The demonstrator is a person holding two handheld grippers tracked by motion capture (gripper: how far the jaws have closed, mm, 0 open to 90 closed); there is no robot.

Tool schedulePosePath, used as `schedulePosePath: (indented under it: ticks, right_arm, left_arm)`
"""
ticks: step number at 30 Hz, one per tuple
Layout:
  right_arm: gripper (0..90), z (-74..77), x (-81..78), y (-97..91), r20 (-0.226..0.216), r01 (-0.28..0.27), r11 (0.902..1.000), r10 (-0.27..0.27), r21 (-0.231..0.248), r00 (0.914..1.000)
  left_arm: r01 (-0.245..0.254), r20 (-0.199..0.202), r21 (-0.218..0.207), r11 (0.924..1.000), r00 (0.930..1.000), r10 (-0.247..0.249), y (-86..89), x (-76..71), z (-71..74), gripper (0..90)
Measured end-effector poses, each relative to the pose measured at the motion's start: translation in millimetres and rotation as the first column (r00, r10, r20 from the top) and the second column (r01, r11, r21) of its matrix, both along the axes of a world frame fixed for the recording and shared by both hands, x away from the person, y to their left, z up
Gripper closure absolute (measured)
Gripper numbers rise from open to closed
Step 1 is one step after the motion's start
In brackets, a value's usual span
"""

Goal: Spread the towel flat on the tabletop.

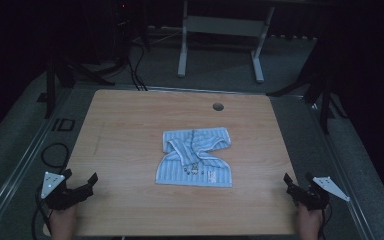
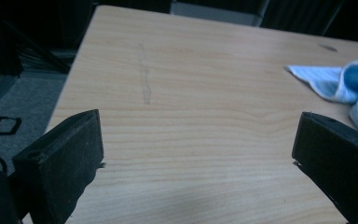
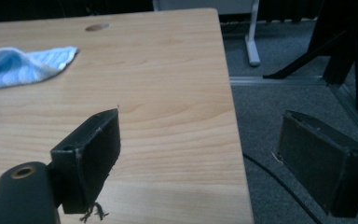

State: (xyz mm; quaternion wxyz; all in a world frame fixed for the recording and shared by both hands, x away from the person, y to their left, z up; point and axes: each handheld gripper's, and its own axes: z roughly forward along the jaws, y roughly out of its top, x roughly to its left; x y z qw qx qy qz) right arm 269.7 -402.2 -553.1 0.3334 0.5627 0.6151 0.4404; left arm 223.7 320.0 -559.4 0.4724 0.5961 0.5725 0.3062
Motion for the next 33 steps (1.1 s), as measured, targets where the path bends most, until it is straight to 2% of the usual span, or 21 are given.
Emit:
schedulePosePath:
  ticks: [4,7,9,10,11,12,16,17,18,21,23,24,25,26,27,28,29,30,31,32,33]
  right_arm:
    - [13.9,0.1,5.3,0.3,-0.054,-0.053,0.9986,0.053,-0.001,0.9971]
    - [13.8,0.3,10.0,-0.3,-0.095,-0.101,0.9949,0.1,0.001,0.9904]
    - [13.8,1.0,11.2,-0.5,-0.104,-0.117,0.9931,0.117,0.002,0.9877]
    - [13.8,1.0,11.2,-0.5,-0.104,-0.117,0.9931,0.117,0.002,0.9877]
    - [13.8,1.9,13.2,-0.2,-0.12,-0.128,0.9918,0.127,0.005,0.9846]
    - [13.6,3.9,16.6,-0.1,-0.134,-0.155,0.9878,0.156,0.013,0.9787]
    - [13.1,10.1,23.8,4.3,-0.188,-0.224,0.9745,0.222,0.009,0.9568]
    - [13.2,11.5,25.2,6.2,-0.206,-0.241,0.9706,0.236,0.004,0.9496]
    - [13.2,12.7,26.8,8.4,-0.223,-0.261,0.9655,0.254,-0.001,0.9411]
    - [13.3,16.7,31.4,17.7,-0.305,-0.328,0.9444,0.307,-0.021,0.9016]
    - [13.2,19.4,34.2,25.2,-0.359,-0.384,0.9228,0.348,-0.033,0.8663]
    - [13.2,19.4,34.2,25.2,-0.359,-0.384,0.9228,0.348,-0.033,0.8663]
    - [13.1,24.1,37.5,35.6,-0.416,-0.459,0.8865,0.396,-0.059,0.8185]
    - [13.0,26.9,38.6,39.1,-0.437,-0.481,0.8732,0.405,-0.076,0.8031]
    - [13.0,29.9,40.2,42.0,-0.455,-0.495,0.8651,0.409,-0.083,0.7914]
    - [13.0,29.9,40.2,42.0,-0.455,-0.495,0.8651,0.409,-0.083,0.7914]
    - [13.0,35.4,44.1,47.6,-0.493,-0.52,0.8491,0.415,-0.092,0.7649]
    - [12.9,37.2,46.1,49.4,-0.511,-0.531,0.8435,0.423,-0.079,0.748]
    - [12.7,39.0,50.2,52.0,-0.539,-0.551,0.8323,0.438,-0.059,0.7194]
    - [12.7,40.1,52.9,55.2,-0.564,-0.564,0.8239,0.44,-0.055,0.6987]
    - [12.7,41.1,54.5,59.2,-0.579,-0.581,0.8106,0.441,-0.071,0.686]
  left_arm:
    - [0.056,-0.052,0.016,0.9983,0.9972,-0.055,-0.2,3.0,-0.9,1.8]
    - [0.146,-0.142,0.023,0.989,0.9797,-0.141,4.5,8.6,-0.4,1.8]
    - [0.171,-0.174,0.01,0.9853,0.9707,-0.166,6.6,10.4,0.3,1.9]
    - [0.171,-0.174,0.01,0.9853,0.9707,-0.166,6.6,10.4,0.3,1.9]
    - [0.223,-0.217,-0.025,0.9746,0.9504,-0.223,8.8,13.5,1.2,1.9]
    - [0.255,-0.266,-0.01,0.967,0.9315,-0.248,8.9,16.2,2.4,1.9]
    - [0.335,-0.353,0.064,0.94,0.8886,-0.293,3.6,20.9,6.0,1.9]
    - [0.342,-0.362,0.076,0.9367,0.8849,-0.293,1.2,21.5,7.3,1.9]
    - [0.358,-0.386,0.079,0.9304,0.8713,-0.303,-0.8,22.9,9.6,1.9]
    - [0.392,-0.446,0.08,0.9165,0.8363,-0.318,-8.7,27.4,16.6,2.7]
    - [0.435,-0.483,0.066,0.8982,0.8016,-0.353,-14.6,31.3,20.3,2.6]
    - [0.435,-0.483,0.066,0.8982,0.8016,-0.353,-14.6,31.3,20.3,2.6]
    - [0.487,-0.527,0.095,0.8684,0.7647,-0.371,-25.4,35.3,24.7,2.6]
    - [0.487,-0.527,0.095,0.8684,0.7647,-0.371,-25.4,35.3,24.7,2.6]
    - [0.509,-0.54,0.103,0.8543,0.7498,-0.382,-31.0,37.7,27.2,2.6]
    - [0.509,-0.54,0.103,0.8543,0.7498,-0.382,-31.0,37.7,27.2,2.6]
    - [0.526,-0.547,0.117,0.8422,0.7421,-0.388,-36.4,40.7,30.0,2.6]
    - [0.533,-0.549,0.123,0.8369,0.7387,-0.39,-39.6,42.9,31.6,2.6]
    - [0.543,-0.553,0.123,0.8303,0.7323,-0.397,-42.2,44.7,32.8,2.6]
    - [0.549,-0.556,0.124,0.8262,0.7285,-0.401,-45.4,46.2,33.8,2.6]
    - [0.557,-0.557,0.121,0.8219,0.7233,-0.408,-47.9,47.5,34.2,2.7]
